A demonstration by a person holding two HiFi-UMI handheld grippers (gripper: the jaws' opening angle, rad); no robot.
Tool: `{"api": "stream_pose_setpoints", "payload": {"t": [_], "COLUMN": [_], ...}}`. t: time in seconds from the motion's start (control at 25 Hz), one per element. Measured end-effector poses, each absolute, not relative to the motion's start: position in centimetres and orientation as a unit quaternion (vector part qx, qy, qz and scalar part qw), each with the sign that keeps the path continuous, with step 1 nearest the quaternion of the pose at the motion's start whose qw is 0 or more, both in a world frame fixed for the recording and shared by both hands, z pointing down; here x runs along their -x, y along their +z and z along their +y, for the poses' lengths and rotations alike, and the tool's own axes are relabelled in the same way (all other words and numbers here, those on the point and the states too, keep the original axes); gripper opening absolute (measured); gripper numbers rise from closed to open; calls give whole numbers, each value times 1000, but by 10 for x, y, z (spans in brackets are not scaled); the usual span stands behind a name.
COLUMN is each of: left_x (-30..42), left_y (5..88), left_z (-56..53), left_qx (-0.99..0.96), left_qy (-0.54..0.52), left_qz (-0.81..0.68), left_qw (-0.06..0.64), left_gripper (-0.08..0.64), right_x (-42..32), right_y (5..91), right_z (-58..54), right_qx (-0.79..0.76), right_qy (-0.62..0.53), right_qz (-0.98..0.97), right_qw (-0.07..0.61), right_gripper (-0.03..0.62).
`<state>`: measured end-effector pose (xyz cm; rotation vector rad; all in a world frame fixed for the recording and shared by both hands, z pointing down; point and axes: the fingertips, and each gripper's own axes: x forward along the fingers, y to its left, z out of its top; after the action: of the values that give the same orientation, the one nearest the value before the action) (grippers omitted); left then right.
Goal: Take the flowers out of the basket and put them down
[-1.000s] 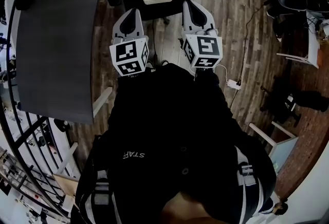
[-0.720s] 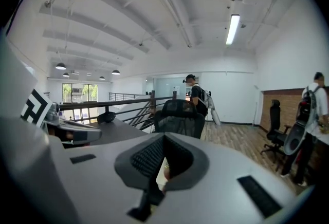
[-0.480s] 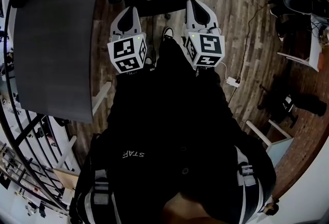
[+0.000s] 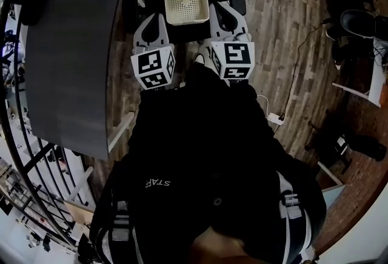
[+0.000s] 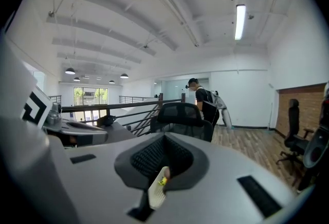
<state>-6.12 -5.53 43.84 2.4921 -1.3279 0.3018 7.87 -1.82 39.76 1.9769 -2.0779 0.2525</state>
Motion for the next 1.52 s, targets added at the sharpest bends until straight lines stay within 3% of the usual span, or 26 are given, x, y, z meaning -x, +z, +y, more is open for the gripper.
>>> {"api": "stream_pose_setpoints", "payload": {"t": [0.44, 0.88, 1.52], "left_x": [7, 3, -40], "left_y": [483, 538, 740], "left_z": [-89, -119, -141], "left_qx": [-857, -864, -827], "left_qy": [150, 187, 251], "left_qz": [-457, -425, -437], "left_qw": [184, 197, 251], "left_gripper": [-2, -2, -2], "right_x": [-112, -107, -145], "right_y": [438, 491, 692], "right_z": [-60, -86, -107], "right_qx": [-655, -673, -646], "right_qy": [133, 172, 240], "right_qz": [-727, -694, -686], "right_qw": [158, 187, 234], "right_gripper": [12, 12, 12]}}
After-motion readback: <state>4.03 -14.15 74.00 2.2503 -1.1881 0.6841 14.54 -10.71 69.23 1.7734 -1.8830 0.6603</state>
